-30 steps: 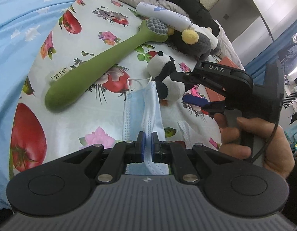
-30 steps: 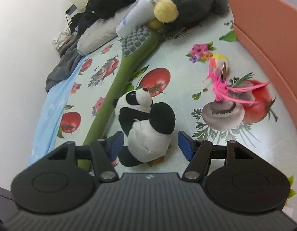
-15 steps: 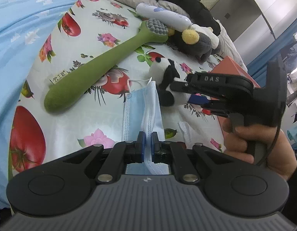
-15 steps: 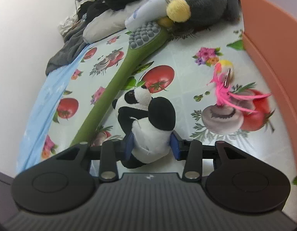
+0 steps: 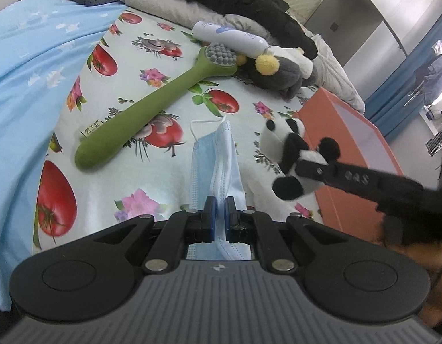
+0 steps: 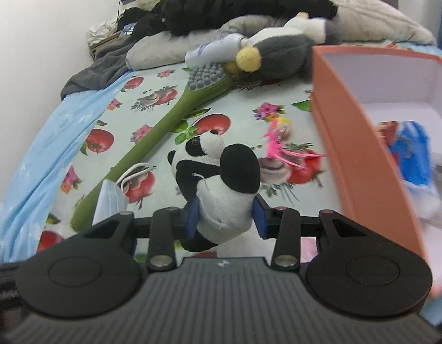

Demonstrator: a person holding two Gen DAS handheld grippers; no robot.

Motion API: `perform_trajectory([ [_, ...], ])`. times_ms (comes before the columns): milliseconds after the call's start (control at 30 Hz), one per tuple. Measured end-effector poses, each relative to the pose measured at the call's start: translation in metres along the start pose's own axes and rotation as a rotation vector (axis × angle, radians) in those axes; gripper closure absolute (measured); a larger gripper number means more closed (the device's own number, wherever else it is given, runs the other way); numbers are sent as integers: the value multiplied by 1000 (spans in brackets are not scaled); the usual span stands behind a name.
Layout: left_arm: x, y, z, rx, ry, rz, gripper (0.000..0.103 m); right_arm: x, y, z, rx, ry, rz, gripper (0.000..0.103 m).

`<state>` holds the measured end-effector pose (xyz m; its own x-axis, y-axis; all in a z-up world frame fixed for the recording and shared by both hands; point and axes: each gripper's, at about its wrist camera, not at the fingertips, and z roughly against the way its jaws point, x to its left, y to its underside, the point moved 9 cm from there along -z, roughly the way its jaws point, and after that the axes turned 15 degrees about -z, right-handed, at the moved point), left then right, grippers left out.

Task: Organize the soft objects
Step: 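Carry the panda plush and blue mask with both grippers over the pink box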

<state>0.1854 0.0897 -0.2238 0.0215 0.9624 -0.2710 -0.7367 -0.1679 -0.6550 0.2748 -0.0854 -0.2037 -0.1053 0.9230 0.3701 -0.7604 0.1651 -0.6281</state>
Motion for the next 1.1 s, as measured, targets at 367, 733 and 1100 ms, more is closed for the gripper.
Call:
perform_trajectory([
  [367, -28, -25, 28, -4, 51, -69, 96, 9, 10, 68, -61, 44, 39, 60],
  [733, -58, -63, 47, -34, 104, -172, 95, 13, -3, 107, -138, 67, -1, 60],
  [1100, -131, -75, 72, -97, 170, -207, 95, -24, -14, 173, -215, 101, -10, 60],
])
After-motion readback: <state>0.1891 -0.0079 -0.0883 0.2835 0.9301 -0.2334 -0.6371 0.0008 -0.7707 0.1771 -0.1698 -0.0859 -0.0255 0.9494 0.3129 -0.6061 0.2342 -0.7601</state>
